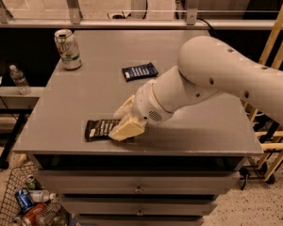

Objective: Move rxbar chocolate near rxbar blueberry

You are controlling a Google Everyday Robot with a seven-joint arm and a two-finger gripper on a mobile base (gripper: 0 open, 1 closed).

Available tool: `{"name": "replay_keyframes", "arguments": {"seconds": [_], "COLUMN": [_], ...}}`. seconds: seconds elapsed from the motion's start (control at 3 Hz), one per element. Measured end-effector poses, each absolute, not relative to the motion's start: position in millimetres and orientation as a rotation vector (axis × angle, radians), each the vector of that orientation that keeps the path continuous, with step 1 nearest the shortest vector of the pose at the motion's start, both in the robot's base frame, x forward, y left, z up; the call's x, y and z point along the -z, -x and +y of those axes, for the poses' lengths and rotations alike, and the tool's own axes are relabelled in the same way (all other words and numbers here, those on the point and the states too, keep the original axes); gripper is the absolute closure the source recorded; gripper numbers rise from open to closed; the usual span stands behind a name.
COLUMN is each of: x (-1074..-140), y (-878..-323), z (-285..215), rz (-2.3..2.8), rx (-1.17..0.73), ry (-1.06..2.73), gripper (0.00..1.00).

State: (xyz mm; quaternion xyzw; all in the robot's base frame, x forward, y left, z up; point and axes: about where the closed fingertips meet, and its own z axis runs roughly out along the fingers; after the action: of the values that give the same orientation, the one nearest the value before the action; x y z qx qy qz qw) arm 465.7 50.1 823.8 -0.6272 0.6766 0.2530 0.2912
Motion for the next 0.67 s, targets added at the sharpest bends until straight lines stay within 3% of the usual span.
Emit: {"name": "replay_keyframes", "arguments": {"seconds": [0.33,0.67], "x": [-820.8,-827.3], "y": [-463.9,-464.9], "z": [51.7,44.3], "rz": [1.803,1.788], "rx": [-0.673,-0.679], "ry": [1.682,1.655], "gripper": [0.88,1.0]}}
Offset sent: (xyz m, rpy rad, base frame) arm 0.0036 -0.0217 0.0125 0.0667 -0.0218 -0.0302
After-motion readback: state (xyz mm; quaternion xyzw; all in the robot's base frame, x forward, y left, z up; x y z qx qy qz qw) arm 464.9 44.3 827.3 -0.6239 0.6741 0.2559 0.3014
